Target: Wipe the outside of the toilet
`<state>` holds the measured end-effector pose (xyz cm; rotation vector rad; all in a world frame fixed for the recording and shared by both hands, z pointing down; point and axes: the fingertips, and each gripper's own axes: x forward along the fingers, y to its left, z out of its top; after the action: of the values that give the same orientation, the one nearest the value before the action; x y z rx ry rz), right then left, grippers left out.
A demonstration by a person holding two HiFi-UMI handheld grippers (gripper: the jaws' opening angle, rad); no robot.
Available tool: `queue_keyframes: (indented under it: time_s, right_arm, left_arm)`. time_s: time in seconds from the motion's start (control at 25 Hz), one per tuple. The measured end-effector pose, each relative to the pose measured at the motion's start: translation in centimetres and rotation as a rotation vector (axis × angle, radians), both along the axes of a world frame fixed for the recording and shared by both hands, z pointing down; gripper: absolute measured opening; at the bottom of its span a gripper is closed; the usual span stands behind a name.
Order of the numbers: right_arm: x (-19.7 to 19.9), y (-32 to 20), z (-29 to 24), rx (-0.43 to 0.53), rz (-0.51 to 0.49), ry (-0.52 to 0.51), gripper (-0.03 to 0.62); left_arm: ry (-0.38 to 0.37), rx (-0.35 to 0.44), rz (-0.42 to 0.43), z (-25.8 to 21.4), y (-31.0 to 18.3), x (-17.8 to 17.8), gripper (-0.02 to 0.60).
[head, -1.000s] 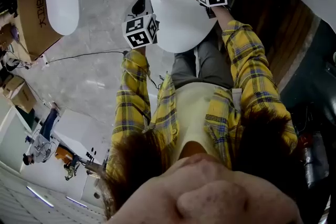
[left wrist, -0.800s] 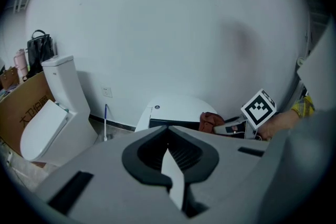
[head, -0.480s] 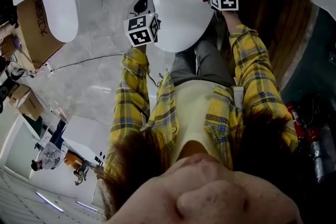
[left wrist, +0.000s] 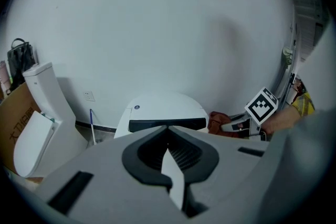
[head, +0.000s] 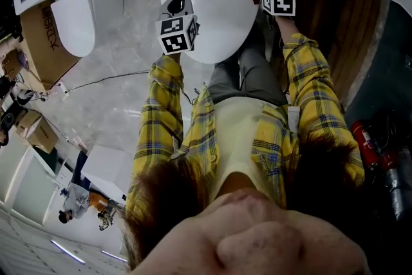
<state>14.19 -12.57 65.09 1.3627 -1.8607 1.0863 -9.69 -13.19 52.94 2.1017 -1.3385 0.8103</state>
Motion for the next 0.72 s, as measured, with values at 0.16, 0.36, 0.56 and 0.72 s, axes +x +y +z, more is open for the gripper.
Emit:
queue_keyframes:
  time_s: [0.16,0.36,0.56,0.72]
  right_arm:
    - [-0.2,0.4,-1.3,0.028,0.0,-0.008,0.12]
    - [-2.8,1.0,-4.0,0.088,-0.056,-0.053,0.12]
    - [-7.1,1.5,-6.5,0.132,-0.131,-0.111,0.12]
    - [-11.4,2.0,-7.9,0.147,-0.211,-0.167,0.12]
  left_arm:
    - [-0.01,0.003,0.008,-0.1,0.3,-0.1,0.008]
    - [-0.005,0.012,-0.033,-0.4,0.8,-1.2,0.008]
    - [-0.002,0.008,-0.082,-0.7,1.7,-2.9,0.008]
    - [-0.005,0.015,-0.124,-0.8,2.5,-4.7,0.008]
